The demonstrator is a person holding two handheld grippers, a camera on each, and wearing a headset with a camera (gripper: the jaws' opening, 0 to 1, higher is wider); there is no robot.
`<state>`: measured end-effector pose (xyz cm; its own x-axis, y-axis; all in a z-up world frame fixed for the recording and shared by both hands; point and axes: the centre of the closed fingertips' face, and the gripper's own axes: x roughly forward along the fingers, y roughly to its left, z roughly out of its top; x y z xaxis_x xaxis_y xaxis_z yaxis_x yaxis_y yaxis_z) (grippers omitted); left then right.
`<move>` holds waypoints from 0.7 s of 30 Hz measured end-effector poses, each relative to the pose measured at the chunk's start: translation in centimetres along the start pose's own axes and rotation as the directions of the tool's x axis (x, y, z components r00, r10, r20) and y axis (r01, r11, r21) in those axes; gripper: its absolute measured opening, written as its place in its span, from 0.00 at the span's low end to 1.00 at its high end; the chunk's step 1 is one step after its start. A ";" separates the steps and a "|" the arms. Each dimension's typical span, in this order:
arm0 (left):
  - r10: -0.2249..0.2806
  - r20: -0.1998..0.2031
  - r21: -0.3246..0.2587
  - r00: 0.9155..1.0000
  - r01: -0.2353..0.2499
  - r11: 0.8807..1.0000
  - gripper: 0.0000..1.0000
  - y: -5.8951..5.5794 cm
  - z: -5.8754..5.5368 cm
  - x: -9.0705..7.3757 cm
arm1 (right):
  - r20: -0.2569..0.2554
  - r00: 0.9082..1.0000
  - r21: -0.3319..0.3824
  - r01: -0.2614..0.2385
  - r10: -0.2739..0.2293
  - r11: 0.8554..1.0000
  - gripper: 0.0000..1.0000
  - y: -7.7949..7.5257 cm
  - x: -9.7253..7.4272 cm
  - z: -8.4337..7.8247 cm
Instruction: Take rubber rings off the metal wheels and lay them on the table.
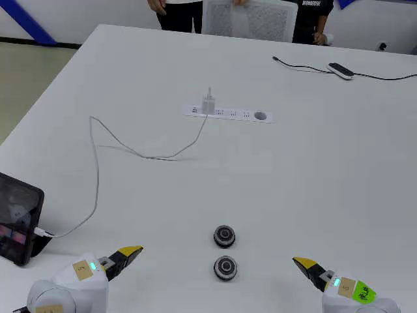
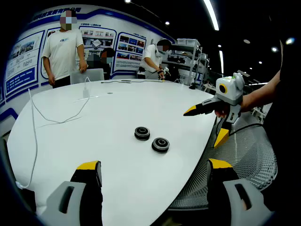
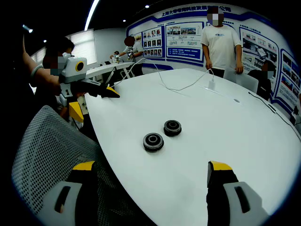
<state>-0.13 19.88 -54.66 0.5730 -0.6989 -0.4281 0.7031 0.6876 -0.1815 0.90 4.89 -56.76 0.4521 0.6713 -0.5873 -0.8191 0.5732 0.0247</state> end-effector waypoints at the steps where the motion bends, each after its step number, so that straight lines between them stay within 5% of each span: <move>1: -0.001 0.000 -0.003 1.000 0.001 1.000 0.95 0.0 0.0 0.0 | -0.002 1.000 0.001 0.000 0.000 1.000 0.98 0.0 0.0 0.0; 21: -0.010 -0.010 -0.018 1.000 0.010 1.000 0.89 0.1 -0.5 0.1 | -0.014 1.000 0.011 -0.003 0.003 1.000 0.95 0.1 0.3 -0.3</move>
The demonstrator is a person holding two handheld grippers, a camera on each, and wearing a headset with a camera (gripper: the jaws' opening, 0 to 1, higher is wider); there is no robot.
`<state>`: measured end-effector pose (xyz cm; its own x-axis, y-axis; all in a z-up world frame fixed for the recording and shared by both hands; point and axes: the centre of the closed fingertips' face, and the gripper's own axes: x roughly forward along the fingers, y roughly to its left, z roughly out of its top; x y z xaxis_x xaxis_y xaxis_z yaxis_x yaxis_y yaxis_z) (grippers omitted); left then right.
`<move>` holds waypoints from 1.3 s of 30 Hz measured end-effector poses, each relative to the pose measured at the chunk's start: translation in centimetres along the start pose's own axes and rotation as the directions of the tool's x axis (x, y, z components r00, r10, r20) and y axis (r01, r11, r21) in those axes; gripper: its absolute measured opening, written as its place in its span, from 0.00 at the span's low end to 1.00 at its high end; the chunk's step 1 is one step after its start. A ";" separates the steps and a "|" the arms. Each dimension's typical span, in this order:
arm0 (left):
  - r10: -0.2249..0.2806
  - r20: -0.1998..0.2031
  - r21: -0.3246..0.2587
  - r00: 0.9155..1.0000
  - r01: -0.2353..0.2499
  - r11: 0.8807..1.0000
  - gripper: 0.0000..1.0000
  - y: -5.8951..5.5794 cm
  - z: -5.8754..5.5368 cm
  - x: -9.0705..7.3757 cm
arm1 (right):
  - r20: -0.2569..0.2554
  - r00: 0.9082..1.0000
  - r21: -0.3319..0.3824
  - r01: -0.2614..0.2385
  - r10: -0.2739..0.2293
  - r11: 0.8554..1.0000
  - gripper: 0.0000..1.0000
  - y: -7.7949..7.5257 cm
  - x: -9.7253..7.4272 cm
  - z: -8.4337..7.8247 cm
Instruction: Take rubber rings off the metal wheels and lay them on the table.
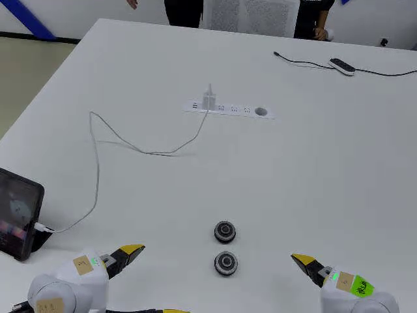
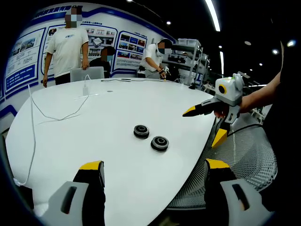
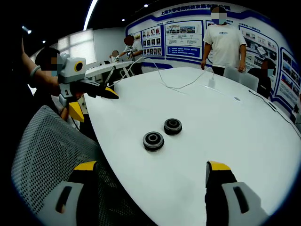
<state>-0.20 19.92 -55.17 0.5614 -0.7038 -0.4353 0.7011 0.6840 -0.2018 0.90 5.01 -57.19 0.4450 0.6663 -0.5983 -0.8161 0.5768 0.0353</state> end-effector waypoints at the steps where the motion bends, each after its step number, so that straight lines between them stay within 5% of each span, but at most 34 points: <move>1: -0.001 -0.002 -0.002 1.000 0.001 1.000 0.89 0.0 -0.1 0.0 | -0.001 1.000 0.001 0.000 0.000 1.000 0.95 0.0 0.0 0.0; 39: -0.057 -0.043 0.023 0.997 0.058 0.998 0.73 -0.3 0.5 2.4 | -0.008 0.999 0.042 -0.033 0.034 0.999 0.73 0.7 1.9 -0.1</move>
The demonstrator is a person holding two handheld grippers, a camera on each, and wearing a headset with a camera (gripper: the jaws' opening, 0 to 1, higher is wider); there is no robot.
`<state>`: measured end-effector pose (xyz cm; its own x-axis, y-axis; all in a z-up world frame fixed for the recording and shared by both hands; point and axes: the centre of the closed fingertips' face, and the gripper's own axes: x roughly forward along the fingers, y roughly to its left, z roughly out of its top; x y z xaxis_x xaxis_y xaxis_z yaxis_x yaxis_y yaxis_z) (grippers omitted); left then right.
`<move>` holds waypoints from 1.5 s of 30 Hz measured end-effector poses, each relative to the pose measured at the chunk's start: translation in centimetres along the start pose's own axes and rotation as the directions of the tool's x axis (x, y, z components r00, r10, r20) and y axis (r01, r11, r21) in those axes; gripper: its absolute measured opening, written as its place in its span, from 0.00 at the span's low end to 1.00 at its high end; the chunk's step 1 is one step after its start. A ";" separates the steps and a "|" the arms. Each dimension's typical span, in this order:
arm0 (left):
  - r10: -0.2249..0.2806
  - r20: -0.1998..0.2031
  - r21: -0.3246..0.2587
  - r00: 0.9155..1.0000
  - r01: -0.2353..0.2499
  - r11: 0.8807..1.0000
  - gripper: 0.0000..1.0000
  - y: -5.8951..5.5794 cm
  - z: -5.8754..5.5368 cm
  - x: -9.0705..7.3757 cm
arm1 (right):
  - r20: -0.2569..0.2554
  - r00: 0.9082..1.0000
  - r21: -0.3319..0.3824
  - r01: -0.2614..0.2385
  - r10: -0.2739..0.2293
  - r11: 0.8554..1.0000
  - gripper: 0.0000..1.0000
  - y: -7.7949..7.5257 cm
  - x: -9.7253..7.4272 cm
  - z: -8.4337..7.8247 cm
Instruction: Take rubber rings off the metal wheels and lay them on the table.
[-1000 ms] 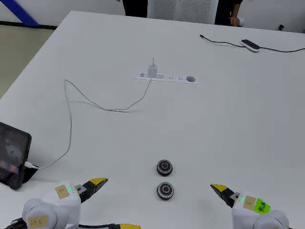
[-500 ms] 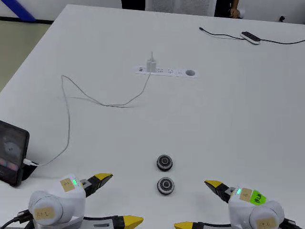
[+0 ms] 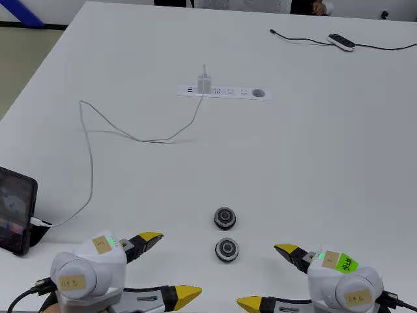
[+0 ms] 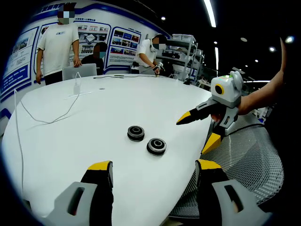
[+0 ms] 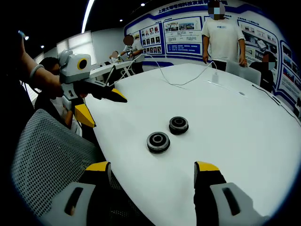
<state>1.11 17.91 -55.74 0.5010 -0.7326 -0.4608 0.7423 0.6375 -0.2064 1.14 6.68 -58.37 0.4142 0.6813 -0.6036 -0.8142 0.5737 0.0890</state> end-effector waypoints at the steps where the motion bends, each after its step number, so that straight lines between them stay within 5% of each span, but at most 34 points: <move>1: -0.002 0.000 0.001 1.000 0.002 1.000 0.73 0.0 0.1 0.1 | 0.000 1.000 0.001 -0.001 0.001 1.000 0.72 0.0 0.0 0.0; 45: -0.093 -0.093 0.142 0.991 0.106 0.984 0.42 -0.9 1.9 5.6 | 0.021 1.000 0.071 -0.018 0.017 0.997 0.60 0.4 1.7 0.2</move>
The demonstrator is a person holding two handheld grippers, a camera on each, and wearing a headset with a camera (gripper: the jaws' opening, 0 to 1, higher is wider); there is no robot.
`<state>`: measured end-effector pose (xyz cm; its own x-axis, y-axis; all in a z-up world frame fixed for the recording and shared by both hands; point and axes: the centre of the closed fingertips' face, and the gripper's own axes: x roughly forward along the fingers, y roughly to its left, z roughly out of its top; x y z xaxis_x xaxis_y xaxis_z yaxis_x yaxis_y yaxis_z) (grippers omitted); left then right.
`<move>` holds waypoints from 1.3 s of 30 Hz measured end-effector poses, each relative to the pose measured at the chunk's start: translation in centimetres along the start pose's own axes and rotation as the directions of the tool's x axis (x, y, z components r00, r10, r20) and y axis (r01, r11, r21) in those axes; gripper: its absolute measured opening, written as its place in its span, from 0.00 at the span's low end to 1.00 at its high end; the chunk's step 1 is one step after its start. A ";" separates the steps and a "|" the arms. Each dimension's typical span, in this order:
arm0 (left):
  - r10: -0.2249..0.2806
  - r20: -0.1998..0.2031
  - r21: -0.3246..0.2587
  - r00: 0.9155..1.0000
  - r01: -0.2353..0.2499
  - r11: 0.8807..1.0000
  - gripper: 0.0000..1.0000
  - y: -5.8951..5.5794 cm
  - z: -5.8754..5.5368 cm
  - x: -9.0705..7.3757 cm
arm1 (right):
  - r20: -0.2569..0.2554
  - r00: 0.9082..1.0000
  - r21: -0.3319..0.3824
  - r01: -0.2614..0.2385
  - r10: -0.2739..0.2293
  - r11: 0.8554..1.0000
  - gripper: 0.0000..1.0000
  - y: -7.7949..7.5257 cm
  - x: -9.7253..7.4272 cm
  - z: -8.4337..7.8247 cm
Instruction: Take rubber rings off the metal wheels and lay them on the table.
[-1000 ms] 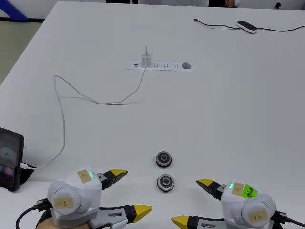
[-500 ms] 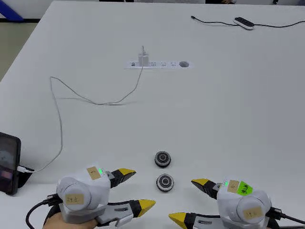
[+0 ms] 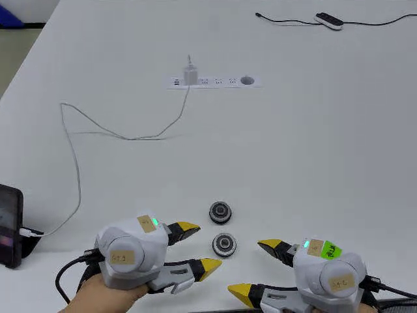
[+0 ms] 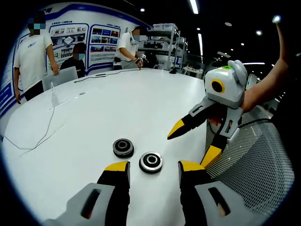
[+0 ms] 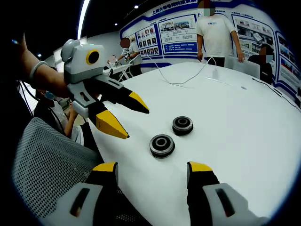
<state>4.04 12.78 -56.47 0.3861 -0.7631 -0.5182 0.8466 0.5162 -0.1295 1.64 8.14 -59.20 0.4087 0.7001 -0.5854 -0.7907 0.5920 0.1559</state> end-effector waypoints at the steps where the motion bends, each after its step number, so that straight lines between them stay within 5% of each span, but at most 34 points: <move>1: -0.002 -0.002 0.004 1.000 0.002 1.000 0.42 0.0 0.0 0.1 | 0.000 1.000 0.003 0.000 0.000 1.000 0.59 0.0 0.0 0.0; 39: -0.035 -0.131 0.143 0.991 0.054 0.988 0.18 -0.1 -0.5 4.2 | 0.017 1.000 0.062 -0.005 0.004 0.998 0.49 -0.2 0.3 -0.7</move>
<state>5.40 9.74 -59.03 0.3046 -0.7235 -0.6195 0.9100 0.4132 -0.0351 1.61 7.98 -59.97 0.4136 0.7090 -0.5712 -0.7626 0.6125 0.2080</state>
